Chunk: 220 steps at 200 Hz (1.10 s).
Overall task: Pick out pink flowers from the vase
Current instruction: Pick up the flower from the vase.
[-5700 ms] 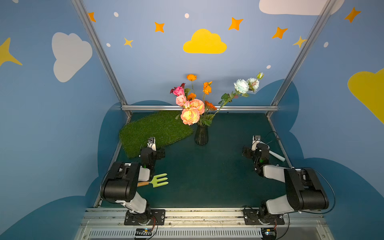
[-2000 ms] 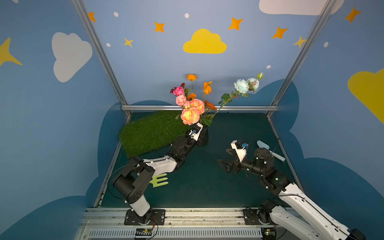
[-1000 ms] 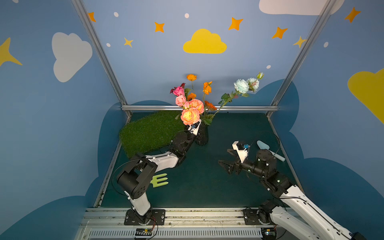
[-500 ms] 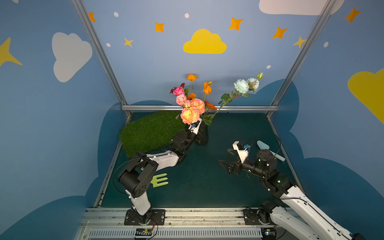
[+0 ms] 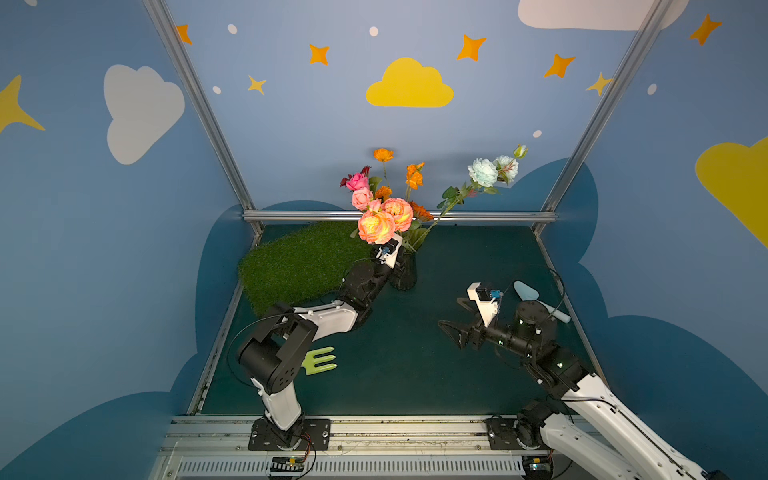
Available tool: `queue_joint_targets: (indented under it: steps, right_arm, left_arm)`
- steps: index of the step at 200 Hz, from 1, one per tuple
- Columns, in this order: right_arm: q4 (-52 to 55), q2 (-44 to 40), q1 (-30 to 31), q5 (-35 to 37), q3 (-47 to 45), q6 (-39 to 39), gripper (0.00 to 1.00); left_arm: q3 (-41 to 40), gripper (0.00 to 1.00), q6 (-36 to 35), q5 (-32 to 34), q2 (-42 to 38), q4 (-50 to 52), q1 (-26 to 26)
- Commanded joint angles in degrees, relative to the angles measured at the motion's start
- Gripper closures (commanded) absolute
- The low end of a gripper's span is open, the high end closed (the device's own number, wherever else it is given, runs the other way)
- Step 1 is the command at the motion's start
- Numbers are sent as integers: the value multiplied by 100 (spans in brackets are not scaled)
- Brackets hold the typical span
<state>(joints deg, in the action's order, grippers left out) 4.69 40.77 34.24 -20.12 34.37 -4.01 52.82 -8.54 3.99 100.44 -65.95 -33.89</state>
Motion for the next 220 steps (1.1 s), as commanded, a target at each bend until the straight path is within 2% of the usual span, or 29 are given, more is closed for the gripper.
queue_joint_targets:
  steps: [1,64,105,163,220]
  right_arm:
    - [21,-11,17,18,-71,23,3]
    - [63,-109,16,32,-44,15,3]
    - [76,-164,13,17,-79,-21,3]
    - [227,-307,13,150,-37,-49,3]
    - [550,-196,18,299,235,-19,3]
  left_arm:
    - [139,90,105,-197,-17,-39,14]
    - [515,92,-223,-434,-355,1080,11]
    - [764,94,-338,-326,-476,1657,40]
    - [1603,96,-298,-245,-639,3108,94]
    - [2048,97,-334,-161,-880,3847,122]
